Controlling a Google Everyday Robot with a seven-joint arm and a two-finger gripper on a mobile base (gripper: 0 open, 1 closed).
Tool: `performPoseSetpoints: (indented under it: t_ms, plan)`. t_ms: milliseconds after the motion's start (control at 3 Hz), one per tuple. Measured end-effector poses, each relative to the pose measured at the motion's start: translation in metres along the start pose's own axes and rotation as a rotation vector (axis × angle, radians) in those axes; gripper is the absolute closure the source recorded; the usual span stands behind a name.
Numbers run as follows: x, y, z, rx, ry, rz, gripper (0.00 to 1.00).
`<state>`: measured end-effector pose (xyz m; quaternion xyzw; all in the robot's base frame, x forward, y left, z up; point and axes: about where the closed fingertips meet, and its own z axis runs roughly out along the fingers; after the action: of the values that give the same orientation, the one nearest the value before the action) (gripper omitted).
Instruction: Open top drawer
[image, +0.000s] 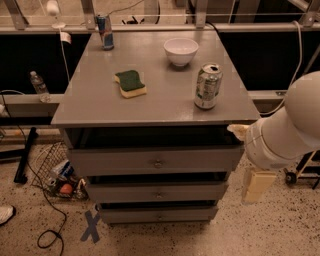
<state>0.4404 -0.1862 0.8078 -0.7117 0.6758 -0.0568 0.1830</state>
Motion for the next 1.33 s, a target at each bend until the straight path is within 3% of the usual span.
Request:
performPoseSetpoints:
  t_ms: [667,1000,1333]
  plan:
    - [-0.002,-0.001,0.013,0.003,0.036,-0.019,0.00]
    - [-0.007,-0.012,0.048,0.008,0.070,-0.043,0.00]
    - [-0.009,-0.022,0.075,0.006,0.057,-0.047,0.00]
